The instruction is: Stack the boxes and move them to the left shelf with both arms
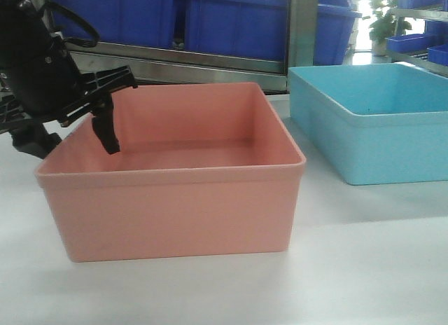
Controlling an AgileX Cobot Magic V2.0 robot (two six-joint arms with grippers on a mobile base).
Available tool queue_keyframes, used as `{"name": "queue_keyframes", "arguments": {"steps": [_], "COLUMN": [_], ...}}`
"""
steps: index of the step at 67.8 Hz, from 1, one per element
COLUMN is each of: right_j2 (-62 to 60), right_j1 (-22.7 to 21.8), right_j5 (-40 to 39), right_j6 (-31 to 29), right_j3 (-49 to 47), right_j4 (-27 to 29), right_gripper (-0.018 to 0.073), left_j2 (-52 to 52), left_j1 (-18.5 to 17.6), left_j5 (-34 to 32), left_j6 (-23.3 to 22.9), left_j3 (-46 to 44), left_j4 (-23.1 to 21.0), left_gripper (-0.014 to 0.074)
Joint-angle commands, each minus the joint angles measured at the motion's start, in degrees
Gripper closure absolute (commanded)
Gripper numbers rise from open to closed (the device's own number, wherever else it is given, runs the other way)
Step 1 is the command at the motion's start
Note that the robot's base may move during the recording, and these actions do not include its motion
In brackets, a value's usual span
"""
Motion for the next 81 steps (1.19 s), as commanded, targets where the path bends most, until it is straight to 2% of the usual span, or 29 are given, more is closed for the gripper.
{"name": "queue_keyframes", "arguments": {"steps": [1,10,16,23,39,46,56,68,81], "right_j2": [-1.04,-1.04,-1.04,-1.04,-1.04,-1.04,-1.04,-0.98,5.63], "right_j1": [-0.12,-0.12,-0.12,-0.12,-0.12,-0.12,-0.12,-0.12,-0.12], "right_j5": [-5.02,-5.02,-5.68,-5.69,-7.17,-6.63,-6.91,-2.8,8.43], "right_j6": [-0.31,-0.31,-0.31,-0.31,-0.31,-0.31,-0.31,-0.31,-0.31], "right_j3": [-1.36,-1.36,-1.36,-1.36,-1.36,-1.36,-1.36,-5.81,-19.12], "right_j4": [-0.29,-0.29,-0.29,-0.29,-0.29,-0.29,-0.29,-0.29,-0.29], "right_gripper": [0.0504,0.0504,0.0504,0.0504,0.0504,0.0504,0.0504,0.0504,0.0504], "left_j2": [-3.33,-5.51,-7.96,-12.33,-23.87,-29.14,-35.49,-43.49,-54.28], "left_j1": [-0.46,-0.46,-0.46,-0.46,-0.46,-0.46,-0.46,-0.46,-0.46], "left_j5": [-1.69,0.33,1.24,2.3,6.07,10.04,14.44,13.52,7.63], "left_j6": [-0.58,0.88,3.84,4.09,5.51,8.59,10.44,13.07,13.07], "left_j3": [-1.47,-1.57,-1.57,-1.57,-1.57,-1.57,-1.57,1.05,9.41], "left_j4": [-0.72,-0.44,0.18,3.34,15.15,18.68,22.14,24.35,28.15], "left_gripper": [0.013,0.0093,0.0103,0.0145,0.0362,0.0462,0.0607,0.0604,0.0604]}}
